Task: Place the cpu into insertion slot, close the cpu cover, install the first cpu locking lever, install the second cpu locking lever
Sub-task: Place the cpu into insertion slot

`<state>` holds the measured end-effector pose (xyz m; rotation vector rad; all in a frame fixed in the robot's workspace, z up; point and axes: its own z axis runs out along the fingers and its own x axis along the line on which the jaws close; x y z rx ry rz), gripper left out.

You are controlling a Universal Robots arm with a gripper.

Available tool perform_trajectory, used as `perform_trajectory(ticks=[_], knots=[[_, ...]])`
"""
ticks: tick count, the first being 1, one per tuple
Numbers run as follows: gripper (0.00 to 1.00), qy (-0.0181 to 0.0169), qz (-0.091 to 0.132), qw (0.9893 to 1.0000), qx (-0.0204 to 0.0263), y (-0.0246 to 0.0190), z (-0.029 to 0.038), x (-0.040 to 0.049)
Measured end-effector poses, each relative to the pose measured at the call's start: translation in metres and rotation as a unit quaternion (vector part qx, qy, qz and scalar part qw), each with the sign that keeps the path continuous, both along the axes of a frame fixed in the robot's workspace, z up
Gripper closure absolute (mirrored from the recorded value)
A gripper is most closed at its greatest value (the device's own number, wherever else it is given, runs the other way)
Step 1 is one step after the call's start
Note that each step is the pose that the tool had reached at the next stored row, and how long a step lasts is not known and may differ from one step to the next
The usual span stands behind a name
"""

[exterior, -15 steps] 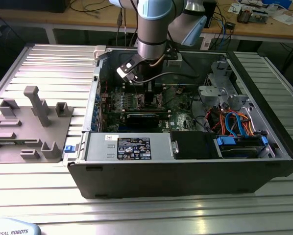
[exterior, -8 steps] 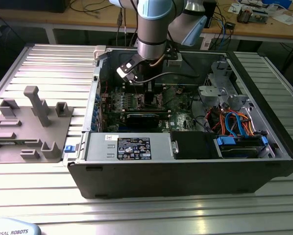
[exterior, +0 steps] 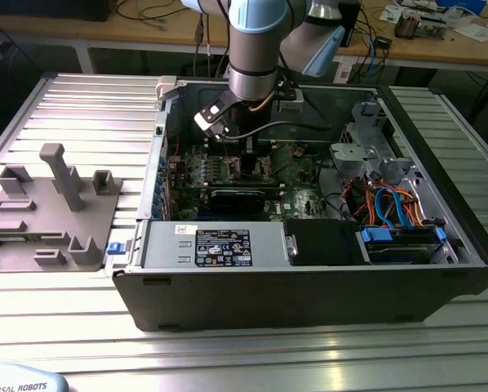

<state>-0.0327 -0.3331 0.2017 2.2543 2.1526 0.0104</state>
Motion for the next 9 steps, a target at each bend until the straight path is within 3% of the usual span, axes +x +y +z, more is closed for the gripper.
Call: perform_trajectory(ticks=[9], knots=[[0.46, 0.0, 0.0, 1.0, 0.0, 0.0, 0.0, 0.0023]])
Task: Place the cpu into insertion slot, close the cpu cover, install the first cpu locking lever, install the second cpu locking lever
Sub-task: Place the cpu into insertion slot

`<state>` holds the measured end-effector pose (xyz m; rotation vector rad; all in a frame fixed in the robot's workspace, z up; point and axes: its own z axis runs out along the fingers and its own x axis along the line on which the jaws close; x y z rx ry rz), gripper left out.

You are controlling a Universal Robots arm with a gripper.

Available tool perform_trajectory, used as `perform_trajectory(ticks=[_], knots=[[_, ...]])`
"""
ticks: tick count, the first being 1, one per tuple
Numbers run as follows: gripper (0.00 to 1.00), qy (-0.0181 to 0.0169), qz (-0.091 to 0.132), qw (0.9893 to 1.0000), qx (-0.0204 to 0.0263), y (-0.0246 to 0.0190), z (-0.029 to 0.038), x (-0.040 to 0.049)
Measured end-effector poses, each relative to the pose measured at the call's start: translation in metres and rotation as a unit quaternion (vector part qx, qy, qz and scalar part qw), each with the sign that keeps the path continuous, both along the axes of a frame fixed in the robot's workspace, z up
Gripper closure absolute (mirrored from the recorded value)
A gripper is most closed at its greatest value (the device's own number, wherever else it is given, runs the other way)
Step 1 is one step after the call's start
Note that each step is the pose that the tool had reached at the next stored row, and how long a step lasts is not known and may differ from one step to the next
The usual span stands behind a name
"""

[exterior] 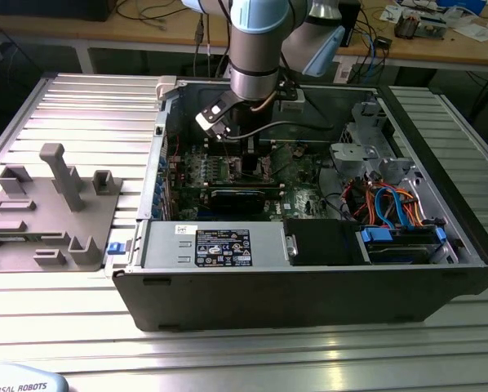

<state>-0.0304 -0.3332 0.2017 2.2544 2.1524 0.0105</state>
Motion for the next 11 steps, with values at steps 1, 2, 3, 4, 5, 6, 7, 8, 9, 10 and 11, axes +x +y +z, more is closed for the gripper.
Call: perform_trajectory(ticks=[1, 2, 3, 4, 5, 6, 7, 8, 9, 10, 11], knots=[[0.46, 0.0, 0.0, 1.0, 0.0, 0.0, 0.0, 0.0001], [0.46, 0.0, 0.0, 1.0, 0.0, 0.0, 0.0, 0.0002], [0.46, 0.0, 0.0, 1.0, 0.0, 0.0, 0.0, 0.0002], [0.46, 0.0, 0.0, 1.0, 0.0, 0.0, 0.0, 0.0002], [0.46, 0.0, 0.0, 1.0, 0.0, 0.0, 0.0, 0.0003], [0.46, 0.0, 0.0, 1.0, 0.0, 0.0, 0.0, 0.0002], [0.46, 0.0, 0.002, 1.0, 0.0, 0.0, 0.0, -0.0001], [0.46, 0.0, 0.005, 1.0, -0.0002, 0.0001, 0.0, -0.0008], [0.46, 0.0, 0.007, 1.0, -0.0005, 0.0001, 0.0, -0.0013], [0.46, 0.0, 0.009, 1.0, -0.001, 0.0, 0.0, -0.0017], [0.46, 0.0, 0.009, 1.0, -0.0015, 0.0, 0.0, -0.0016]])
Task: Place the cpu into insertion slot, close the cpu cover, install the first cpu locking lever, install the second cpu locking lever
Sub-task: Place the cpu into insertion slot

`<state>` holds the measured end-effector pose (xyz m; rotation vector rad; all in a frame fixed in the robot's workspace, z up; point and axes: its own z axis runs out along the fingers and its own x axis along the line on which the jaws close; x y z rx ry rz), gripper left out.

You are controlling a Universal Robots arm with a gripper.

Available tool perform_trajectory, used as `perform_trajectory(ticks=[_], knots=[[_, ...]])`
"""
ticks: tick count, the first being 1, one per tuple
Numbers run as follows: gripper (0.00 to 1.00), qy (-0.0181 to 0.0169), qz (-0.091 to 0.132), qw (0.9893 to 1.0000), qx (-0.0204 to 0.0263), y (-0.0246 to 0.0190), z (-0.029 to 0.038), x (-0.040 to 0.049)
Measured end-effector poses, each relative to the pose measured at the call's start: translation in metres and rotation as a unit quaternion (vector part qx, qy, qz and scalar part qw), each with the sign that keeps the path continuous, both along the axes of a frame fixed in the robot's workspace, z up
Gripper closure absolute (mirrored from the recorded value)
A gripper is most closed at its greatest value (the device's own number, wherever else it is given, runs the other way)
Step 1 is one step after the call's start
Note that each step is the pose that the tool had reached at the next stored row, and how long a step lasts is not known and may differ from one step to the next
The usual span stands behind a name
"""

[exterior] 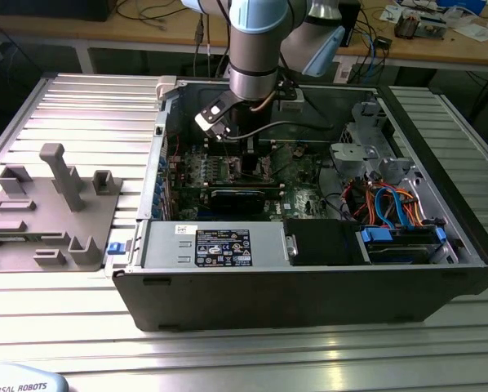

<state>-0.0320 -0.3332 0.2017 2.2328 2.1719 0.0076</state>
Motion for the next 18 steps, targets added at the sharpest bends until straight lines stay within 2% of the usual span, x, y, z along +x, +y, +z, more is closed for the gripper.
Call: perform_trajectory(ticks=[5, 9, 18], knots=[[0.46, 0.0, 0.0, 1.0, -0.0055, 0.0004, -0.0004, 0.0004], [0.46, -0.0001, 0.0, 1.0, -0.0055, 0.0027, -0.0011, 0.0007], [0.46, 0.0, 0.0, 1.0, -0.0056, 0.0027, -0.0024, 0.0006]])
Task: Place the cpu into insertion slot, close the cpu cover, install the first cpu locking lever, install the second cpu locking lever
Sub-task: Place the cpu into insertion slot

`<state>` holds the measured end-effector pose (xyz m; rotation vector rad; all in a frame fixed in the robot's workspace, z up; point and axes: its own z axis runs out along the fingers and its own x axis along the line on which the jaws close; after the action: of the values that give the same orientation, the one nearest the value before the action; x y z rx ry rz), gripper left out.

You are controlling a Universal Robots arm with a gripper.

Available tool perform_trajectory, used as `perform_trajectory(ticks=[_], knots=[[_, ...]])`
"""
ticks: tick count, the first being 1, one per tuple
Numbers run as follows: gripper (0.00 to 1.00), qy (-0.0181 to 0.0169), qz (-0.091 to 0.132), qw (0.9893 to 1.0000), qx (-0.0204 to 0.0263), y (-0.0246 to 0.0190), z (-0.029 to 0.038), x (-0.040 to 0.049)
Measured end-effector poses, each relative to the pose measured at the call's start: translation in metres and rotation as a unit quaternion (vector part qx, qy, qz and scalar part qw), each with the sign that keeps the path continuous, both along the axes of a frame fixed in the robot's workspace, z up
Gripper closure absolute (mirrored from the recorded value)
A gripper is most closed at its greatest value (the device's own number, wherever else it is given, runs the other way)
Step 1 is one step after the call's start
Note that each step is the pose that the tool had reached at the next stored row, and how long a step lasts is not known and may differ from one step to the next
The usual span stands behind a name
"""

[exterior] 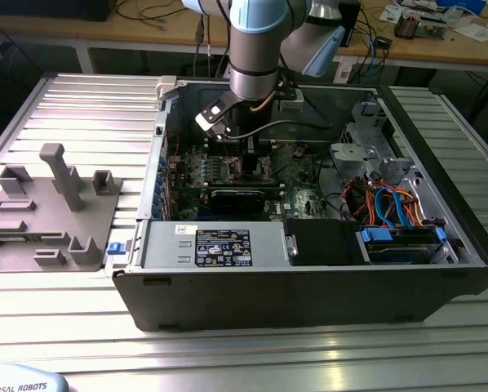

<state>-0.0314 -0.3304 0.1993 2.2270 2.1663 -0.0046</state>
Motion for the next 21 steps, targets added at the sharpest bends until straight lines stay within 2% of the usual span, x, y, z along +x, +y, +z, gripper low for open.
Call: perform_trajectory(ticks=[3, 5, 6, 7, 10, 13, 14, 15, 16, 19, 20, 21], knots=[[0.46, -0.0001, 0.0, 1.0, 0.0001, 0.0, -0.0002, 0.0], [0.39, 0.0, 0.0, 1.0, 0.0, 0.0, -0.0003, 0.0], [0.39, 0.0, 0.0, 1.0, 0.0, 0.0, -0.0003, 0.0], [0.32, 0.0, 0.0, 1.0, 0.0, 0.0, -0.0003, 0.0], [0.32, 0.0, 0.0, 1.0, 0.0, 0.0, -0.0004, 0.0], [0.32, -0.0001, 0.0, 1.0, 0.0001, 0.0009, 0.0068, -0.0001], [0.32, -0.0001, 0.0, 1.0, 0.0002, 0.0031, 0.0085, 0.0], [0.34, 0.0, 0.0, 1.0, 0.0002, 0.0051, 0.009, 0.0], [0.4, 0.0, 0.0, 1.0, 0.0002, 0.0058, 0.0096, 0.0], [0.59, 0.0, 0.0, 1.0, 0.0002, 0.0059, 0.0121, 0.0], [0.59, 0.0, 0.0, 1.0, 0.0003, 0.0058, 0.0125, 0.0], [0.65, -0.0001, 0.0, 1.0, 0.0003, 0.0055, 0.0126, 0.0]])
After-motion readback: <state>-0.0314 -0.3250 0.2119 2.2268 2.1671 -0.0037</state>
